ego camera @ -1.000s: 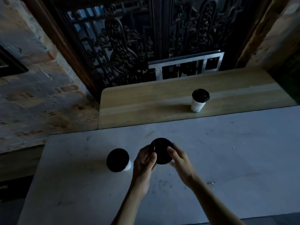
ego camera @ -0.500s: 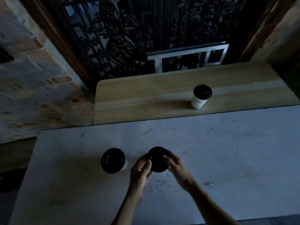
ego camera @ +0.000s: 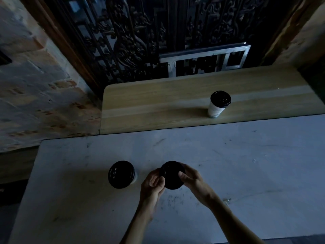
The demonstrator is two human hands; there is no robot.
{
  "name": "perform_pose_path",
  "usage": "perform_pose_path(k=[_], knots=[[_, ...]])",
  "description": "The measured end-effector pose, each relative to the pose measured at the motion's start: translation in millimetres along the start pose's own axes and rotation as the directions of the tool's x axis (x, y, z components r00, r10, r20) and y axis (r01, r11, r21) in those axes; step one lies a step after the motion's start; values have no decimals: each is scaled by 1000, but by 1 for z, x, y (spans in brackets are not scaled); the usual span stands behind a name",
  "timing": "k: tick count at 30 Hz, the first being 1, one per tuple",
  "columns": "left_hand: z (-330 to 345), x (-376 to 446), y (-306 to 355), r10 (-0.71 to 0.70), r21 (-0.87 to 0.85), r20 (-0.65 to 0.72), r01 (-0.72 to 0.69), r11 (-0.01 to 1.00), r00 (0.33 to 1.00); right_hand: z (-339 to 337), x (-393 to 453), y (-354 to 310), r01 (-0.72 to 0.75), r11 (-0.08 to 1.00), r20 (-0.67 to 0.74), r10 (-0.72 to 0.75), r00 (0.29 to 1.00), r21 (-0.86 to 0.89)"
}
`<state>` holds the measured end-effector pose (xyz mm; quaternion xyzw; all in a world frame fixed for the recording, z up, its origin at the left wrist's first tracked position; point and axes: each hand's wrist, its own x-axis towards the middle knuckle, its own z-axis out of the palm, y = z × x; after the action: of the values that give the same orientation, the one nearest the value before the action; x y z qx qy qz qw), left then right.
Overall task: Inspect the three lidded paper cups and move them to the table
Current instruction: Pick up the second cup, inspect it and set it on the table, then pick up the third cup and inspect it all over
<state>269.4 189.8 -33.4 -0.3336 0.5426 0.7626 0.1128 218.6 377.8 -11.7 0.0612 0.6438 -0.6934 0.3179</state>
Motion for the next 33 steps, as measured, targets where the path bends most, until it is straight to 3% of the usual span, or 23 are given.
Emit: perform_pose_path(k=[16, 23, 25, 28, 33], knots=[[4, -7, 8, 102, -7, -43, -103, 995, 994, 4, -8, -9, 35, 999, -21, -36, 999, -39], [5, -20, 24, 206, 236, 58, -214, 948, 977, 4, -11, -13, 59, 968, -93, -84, 992, -246], [8, -23, 30, 254, 395, 80, -265, 880, 964, 2, -14, -18, 77, 927, -130, -133, 983, -367], [10, -25, 39, 394, 609, 131, -388, 691, 910, -3, -16, -26, 123, 830, -140, -234, 962, -545], [24, -20, 65, 502, 792, 281, -493, 361, 818, -14, -14, -42, 154, 657, -123, -355, 927, -738]])
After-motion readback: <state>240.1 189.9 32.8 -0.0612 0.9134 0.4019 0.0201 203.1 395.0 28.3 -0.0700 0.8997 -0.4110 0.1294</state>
